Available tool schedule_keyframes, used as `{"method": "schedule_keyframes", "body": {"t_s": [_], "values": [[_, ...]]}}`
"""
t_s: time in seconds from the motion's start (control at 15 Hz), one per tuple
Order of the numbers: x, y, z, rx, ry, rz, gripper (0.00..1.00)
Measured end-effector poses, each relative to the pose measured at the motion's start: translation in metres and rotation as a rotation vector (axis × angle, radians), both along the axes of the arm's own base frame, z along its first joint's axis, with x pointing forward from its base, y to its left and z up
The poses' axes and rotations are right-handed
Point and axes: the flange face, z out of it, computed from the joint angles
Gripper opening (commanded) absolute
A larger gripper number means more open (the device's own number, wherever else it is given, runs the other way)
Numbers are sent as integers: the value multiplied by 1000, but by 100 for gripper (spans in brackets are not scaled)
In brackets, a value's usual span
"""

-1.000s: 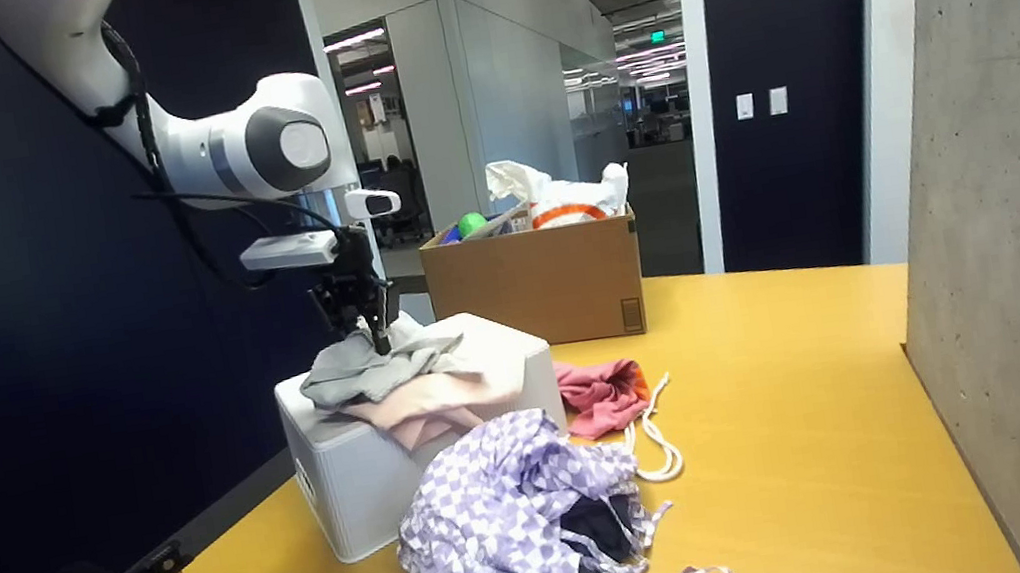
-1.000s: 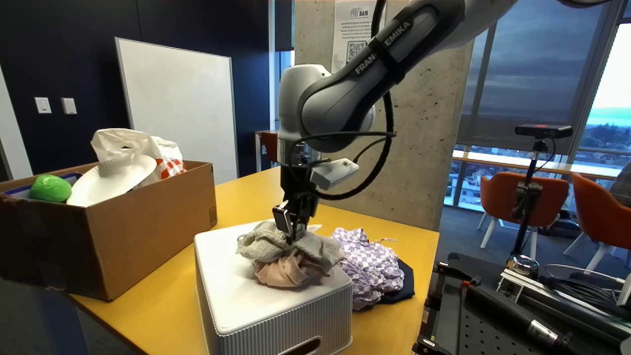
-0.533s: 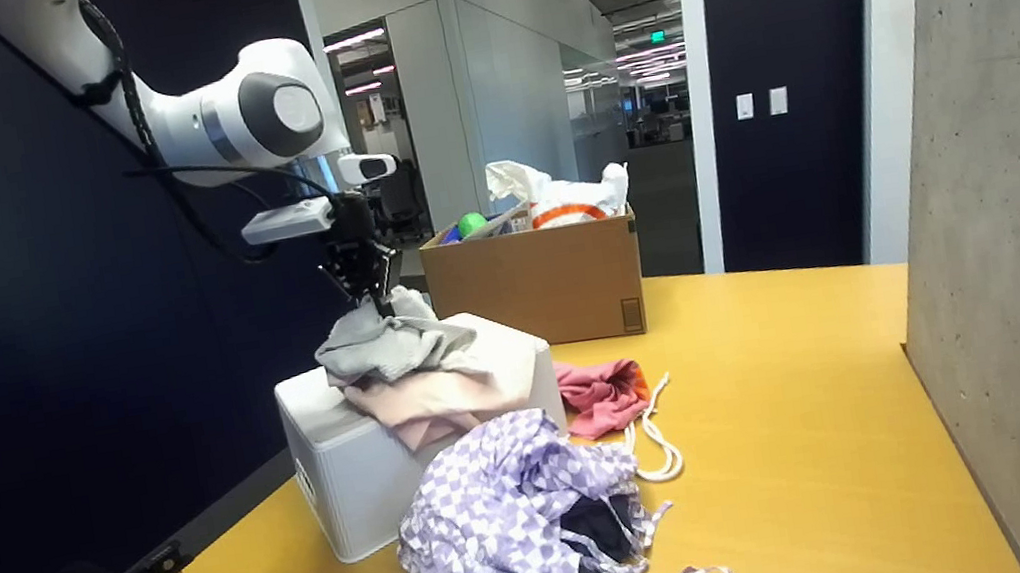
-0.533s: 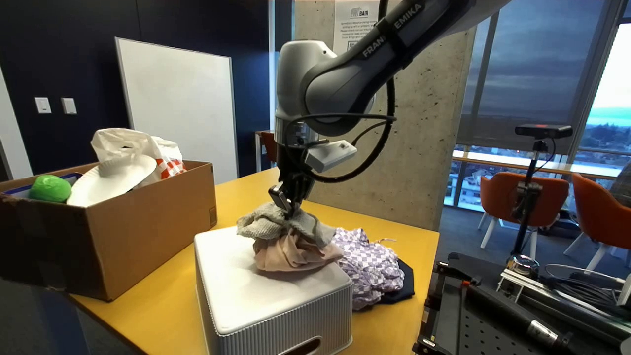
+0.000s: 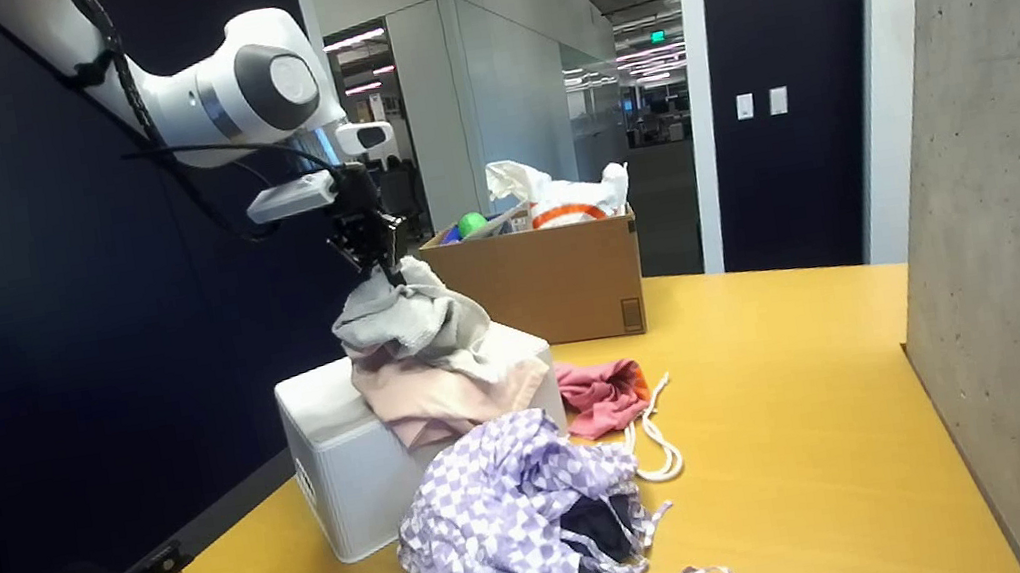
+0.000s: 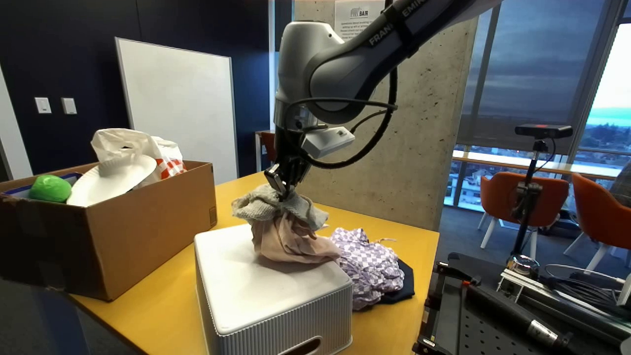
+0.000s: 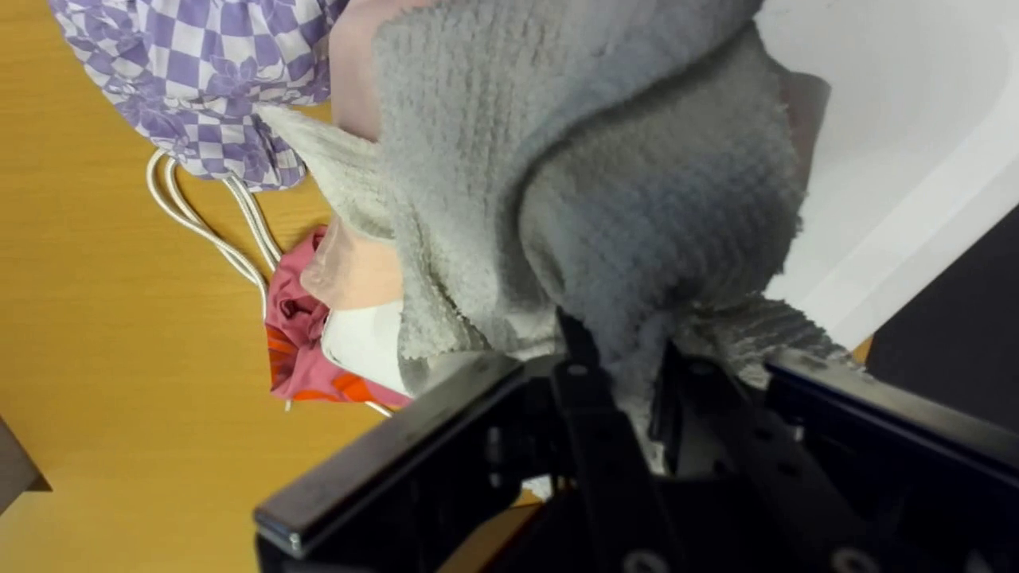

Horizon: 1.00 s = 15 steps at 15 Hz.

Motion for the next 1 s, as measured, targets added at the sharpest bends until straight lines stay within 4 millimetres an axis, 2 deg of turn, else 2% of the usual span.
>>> {"method": "schedule_keyframes", "body": {"t_s": [0.13, 0.2, 0.33, 0.6, 0.67, 0.8, 1.0], "values": [[1, 0, -7, -2, 8, -2, 46], [1, -1, -10, -2, 12, -3, 52], [2, -1, -13, -6, 15, -8, 66], [0, -3, -4, -30, -6, -34, 96], [-1, -5, -3, -34, -7, -44, 99], [-5, -10, -6, -37, 1, -58, 100], [-8, -11, -24, -42, 26, -55, 100]]}}
